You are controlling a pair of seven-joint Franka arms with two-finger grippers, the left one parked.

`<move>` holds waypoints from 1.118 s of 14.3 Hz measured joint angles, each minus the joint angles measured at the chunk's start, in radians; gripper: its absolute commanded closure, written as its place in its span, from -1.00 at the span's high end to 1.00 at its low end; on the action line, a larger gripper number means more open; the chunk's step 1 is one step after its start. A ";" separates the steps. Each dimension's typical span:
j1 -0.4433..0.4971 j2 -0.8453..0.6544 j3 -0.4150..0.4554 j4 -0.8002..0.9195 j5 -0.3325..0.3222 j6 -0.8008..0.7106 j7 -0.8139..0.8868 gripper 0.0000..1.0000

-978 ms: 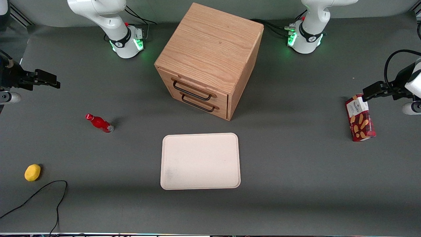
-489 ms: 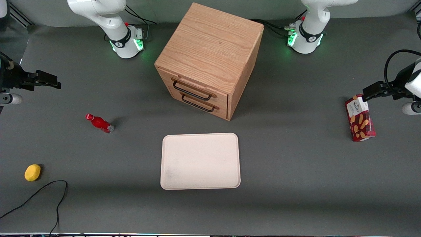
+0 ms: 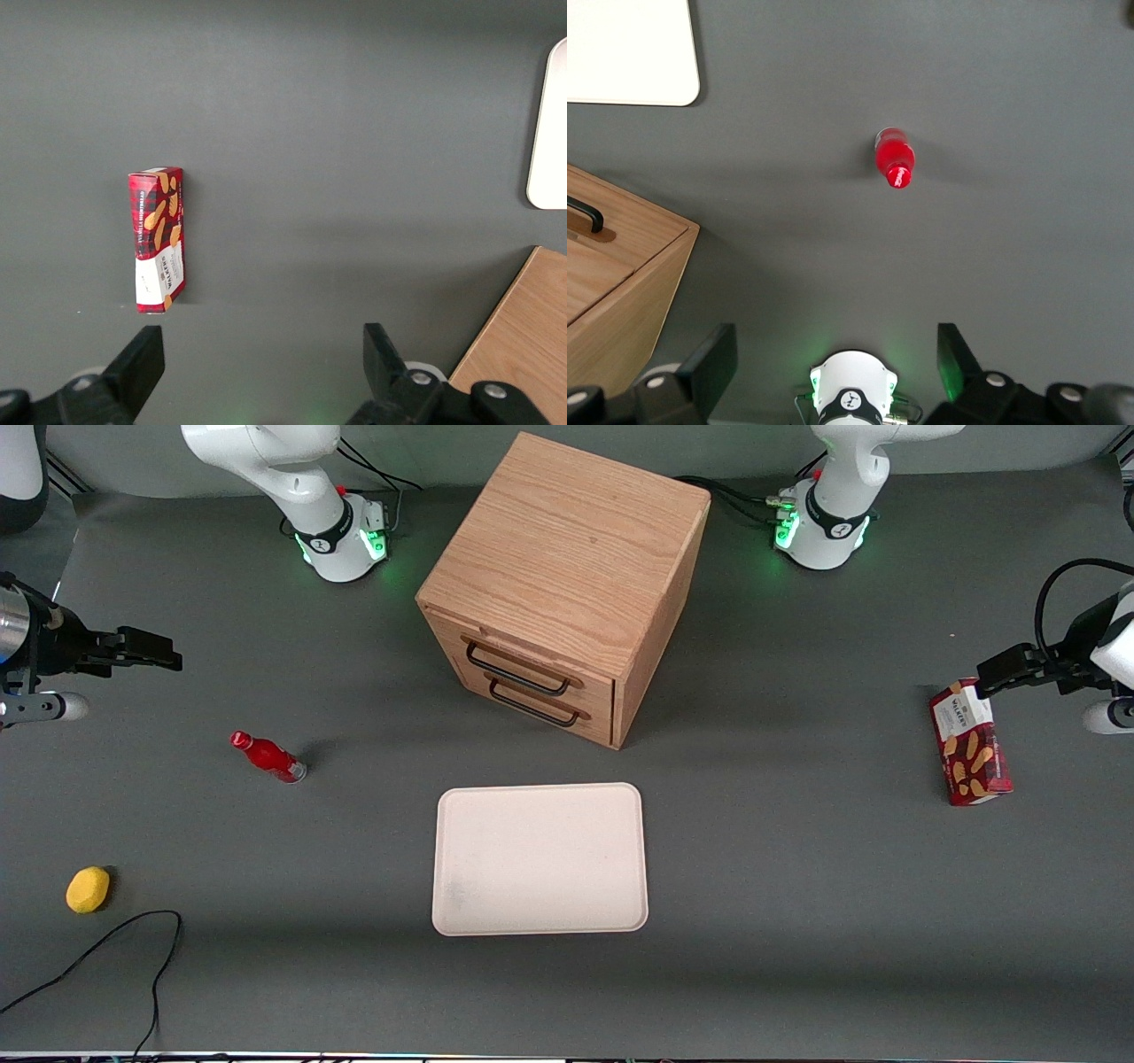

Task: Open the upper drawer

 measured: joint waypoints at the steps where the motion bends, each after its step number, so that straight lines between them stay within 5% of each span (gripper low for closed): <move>1: 0.000 0.000 0.000 0.008 0.015 -0.004 0.000 1.00; 11: 0.061 0.057 0.023 0.046 0.136 -0.010 0.002 1.00; 16: 0.178 0.134 0.041 0.096 0.146 0.057 0.004 1.00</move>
